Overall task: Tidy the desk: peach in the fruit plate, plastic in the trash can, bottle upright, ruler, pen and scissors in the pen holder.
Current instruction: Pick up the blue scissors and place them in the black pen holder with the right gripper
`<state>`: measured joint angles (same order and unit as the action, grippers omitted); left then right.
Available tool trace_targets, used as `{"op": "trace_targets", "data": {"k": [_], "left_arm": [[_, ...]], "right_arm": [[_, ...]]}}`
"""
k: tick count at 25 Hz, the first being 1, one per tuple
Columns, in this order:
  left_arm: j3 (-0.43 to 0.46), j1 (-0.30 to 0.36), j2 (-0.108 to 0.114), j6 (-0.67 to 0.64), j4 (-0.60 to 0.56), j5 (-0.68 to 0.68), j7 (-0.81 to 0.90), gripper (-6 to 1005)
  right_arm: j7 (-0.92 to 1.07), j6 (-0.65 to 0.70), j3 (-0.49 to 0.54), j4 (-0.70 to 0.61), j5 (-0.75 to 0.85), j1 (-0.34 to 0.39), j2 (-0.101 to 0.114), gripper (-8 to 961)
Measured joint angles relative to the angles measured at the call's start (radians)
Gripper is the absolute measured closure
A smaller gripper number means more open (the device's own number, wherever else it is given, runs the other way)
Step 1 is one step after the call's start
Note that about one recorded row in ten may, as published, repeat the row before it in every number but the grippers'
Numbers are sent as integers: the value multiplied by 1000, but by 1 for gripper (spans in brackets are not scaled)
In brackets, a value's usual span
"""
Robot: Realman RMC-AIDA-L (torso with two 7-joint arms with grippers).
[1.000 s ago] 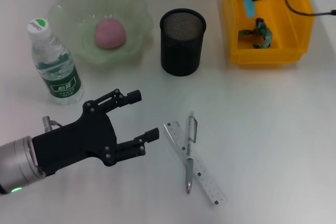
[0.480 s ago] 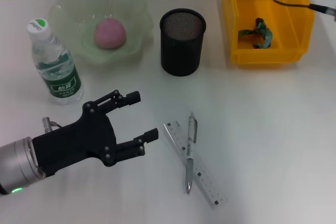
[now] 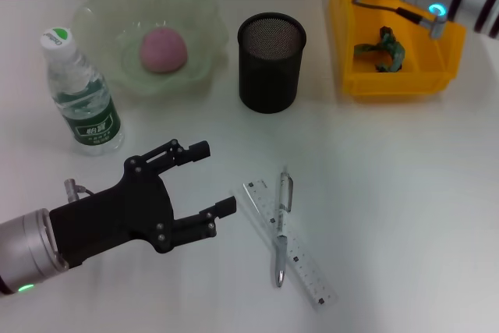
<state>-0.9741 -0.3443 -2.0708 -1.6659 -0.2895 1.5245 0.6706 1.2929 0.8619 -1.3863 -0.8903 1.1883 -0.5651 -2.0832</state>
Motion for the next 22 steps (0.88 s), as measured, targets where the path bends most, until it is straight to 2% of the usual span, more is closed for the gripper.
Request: {"op": "trace_targets", "data": {"k": [6, 13, 22], "left_arm": [[0, 1, 0, -2, 5, 2, -4, 197], [-1, 2, 0, -2, 4, 4, -4, 197], [-2, 7, 0, -3, 4, 4, -5, 197]], "right_arm": [[-199, 31, 12, 368, -218, -168, 0, 724], [-246, 29, -1, 455, -241, -209, -5, 721], [-249, 58, -2, 462, -252, -149, -9, 716]]}}
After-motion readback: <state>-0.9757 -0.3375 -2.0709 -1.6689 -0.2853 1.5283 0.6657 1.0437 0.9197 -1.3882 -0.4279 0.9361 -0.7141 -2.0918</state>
